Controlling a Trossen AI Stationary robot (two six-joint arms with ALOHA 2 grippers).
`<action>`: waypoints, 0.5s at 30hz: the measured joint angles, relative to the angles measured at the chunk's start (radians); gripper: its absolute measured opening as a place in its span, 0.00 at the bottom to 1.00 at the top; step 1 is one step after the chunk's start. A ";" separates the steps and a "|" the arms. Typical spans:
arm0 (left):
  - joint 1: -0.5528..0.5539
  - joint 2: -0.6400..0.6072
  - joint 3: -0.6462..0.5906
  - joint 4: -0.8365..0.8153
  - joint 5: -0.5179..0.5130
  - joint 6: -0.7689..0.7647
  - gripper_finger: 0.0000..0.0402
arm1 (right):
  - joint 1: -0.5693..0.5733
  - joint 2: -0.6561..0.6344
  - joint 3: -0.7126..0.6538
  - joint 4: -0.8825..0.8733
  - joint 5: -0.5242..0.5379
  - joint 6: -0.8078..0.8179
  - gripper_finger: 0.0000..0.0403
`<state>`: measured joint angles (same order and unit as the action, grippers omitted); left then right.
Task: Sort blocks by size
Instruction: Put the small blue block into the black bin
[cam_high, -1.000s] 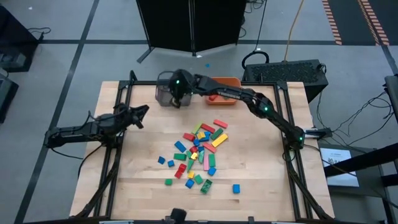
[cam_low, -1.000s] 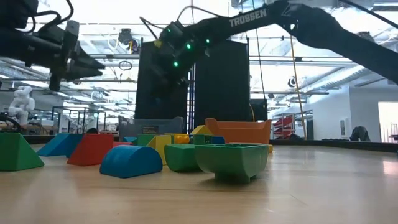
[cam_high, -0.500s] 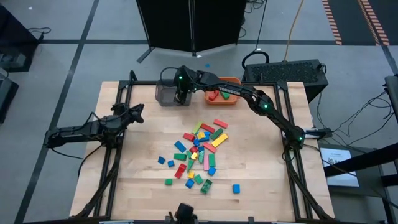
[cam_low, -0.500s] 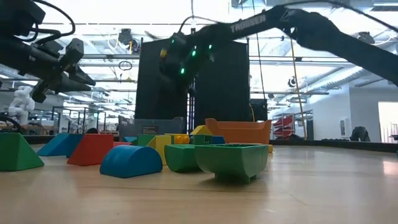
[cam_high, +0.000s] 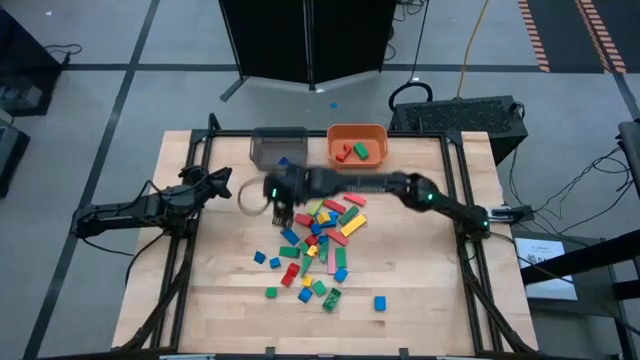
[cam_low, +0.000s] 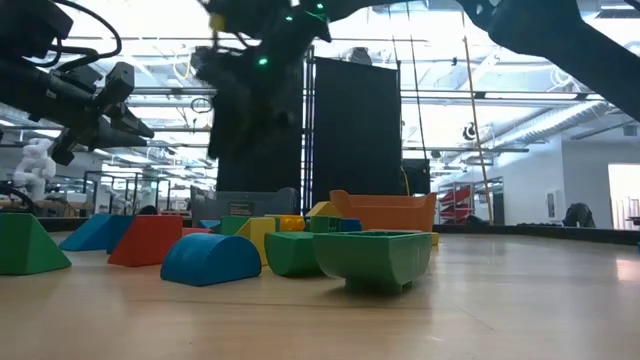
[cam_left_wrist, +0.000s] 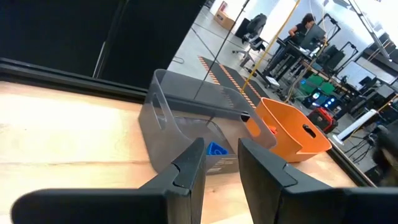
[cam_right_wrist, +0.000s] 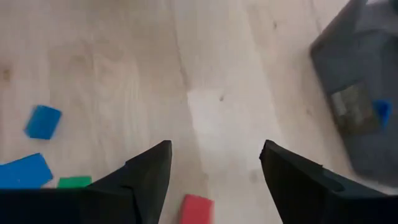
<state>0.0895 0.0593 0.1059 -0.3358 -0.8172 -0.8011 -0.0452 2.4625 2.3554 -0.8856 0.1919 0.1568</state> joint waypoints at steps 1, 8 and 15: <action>0.000 0.000 0.000 0.000 0.007 -0.003 0.24 | 0.019 0.011 0.000 0.004 0.049 0.017 0.60; 0.000 0.001 0.000 -0.001 0.055 -0.003 0.24 | 0.080 0.040 0.002 0.000 0.169 0.159 0.60; 0.000 0.003 0.000 -0.001 0.084 -0.001 0.24 | 0.092 0.067 -0.008 -0.006 0.113 0.266 0.60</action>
<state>0.0895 0.0623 0.1059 -0.3370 -0.7335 -0.8024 0.0469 2.5299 2.3476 -0.8912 0.3046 0.4233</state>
